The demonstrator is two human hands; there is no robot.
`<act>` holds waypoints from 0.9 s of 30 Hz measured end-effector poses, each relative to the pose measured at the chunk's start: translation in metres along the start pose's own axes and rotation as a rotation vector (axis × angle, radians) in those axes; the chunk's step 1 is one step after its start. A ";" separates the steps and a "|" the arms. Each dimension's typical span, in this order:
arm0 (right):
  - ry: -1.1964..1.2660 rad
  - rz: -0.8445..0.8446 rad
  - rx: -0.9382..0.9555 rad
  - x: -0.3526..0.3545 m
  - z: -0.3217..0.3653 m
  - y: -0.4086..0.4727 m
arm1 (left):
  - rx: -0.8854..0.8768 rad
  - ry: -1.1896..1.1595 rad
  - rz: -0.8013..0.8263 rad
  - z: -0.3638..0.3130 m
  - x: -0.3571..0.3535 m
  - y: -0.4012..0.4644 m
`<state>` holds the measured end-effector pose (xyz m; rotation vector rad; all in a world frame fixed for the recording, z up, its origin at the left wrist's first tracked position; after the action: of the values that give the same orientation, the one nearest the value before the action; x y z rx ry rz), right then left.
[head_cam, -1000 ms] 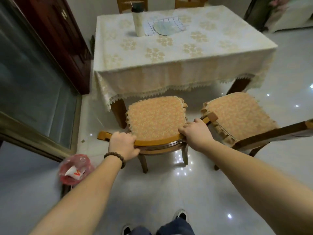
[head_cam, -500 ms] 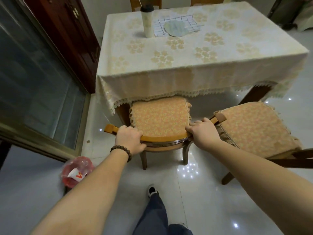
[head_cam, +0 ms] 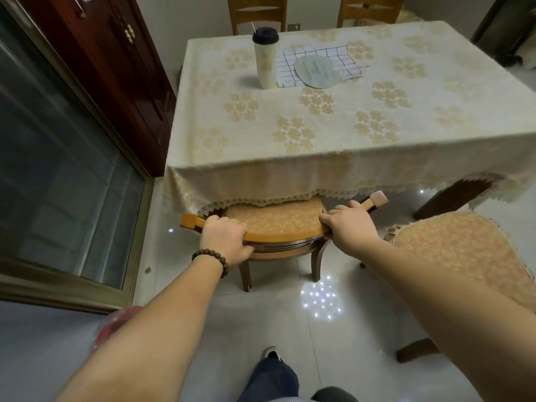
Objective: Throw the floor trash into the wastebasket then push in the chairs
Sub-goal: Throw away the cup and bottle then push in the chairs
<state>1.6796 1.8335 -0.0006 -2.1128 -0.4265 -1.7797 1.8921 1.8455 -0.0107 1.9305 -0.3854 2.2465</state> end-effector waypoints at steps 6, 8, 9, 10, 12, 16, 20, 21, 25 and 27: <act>-0.002 0.040 -0.015 -0.010 -0.018 0.051 | -0.033 0.017 0.012 0.022 0.002 0.052; 0.006 0.031 0.000 -0.009 -0.023 0.065 | -0.036 0.012 0.020 0.027 0.003 0.069; 0.011 0.027 0.005 -0.008 -0.025 0.072 | -0.031 0.011 0.025 0.030 0.003 0.076; 0.016 0.022 0.007 -0.007 -0.029 0.079 | -0.025 0.010 0.028 0.032 0.003 0.083; 0.025 0.018 -0.005 -0.006 -0.039 0.092 | -0.015 0.008 0.034 0.034 0.005 0.098; 0.005 0.031 -0.007 -0.007 -0.055 0.112 | 0.005 0.003 0.036 0.033 0.009 0.120; 0.003 0.023 0.003 -0.008 -0.059 0.121 | 0.016 -0.005 -0.010 0.034 0.009 0.127; 0.011 0.024 0.011 -0.009 -0.058 0.121 | 0.022 -0.025 -0.016 0.035 0.008 0.128; 0.087 0.047 0.037 -0.007 -0.061 0.120 | 0.112 -0.100 -0.027 0.042 0.012 0.119; 0.051 0.029 0.004 -0.001 -0.072 0.119 | 0.283 -0.170 -0.080 0.062 0.013 0.103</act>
<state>1.6686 1.6946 0.0012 -2.0556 -0.3842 -1.8109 1.9194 1.7284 0.0010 2.2389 -0.0067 2.1909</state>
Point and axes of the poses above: each hand's wrist, its own y-axis towards the middle knuckle, its own x-axis out of the back of the hand, z = x × y, the point moved 9 cm from there along y, towards the middle knuckle, and after that the axes turned 3 degrees about -y, right-handed, at the moved point
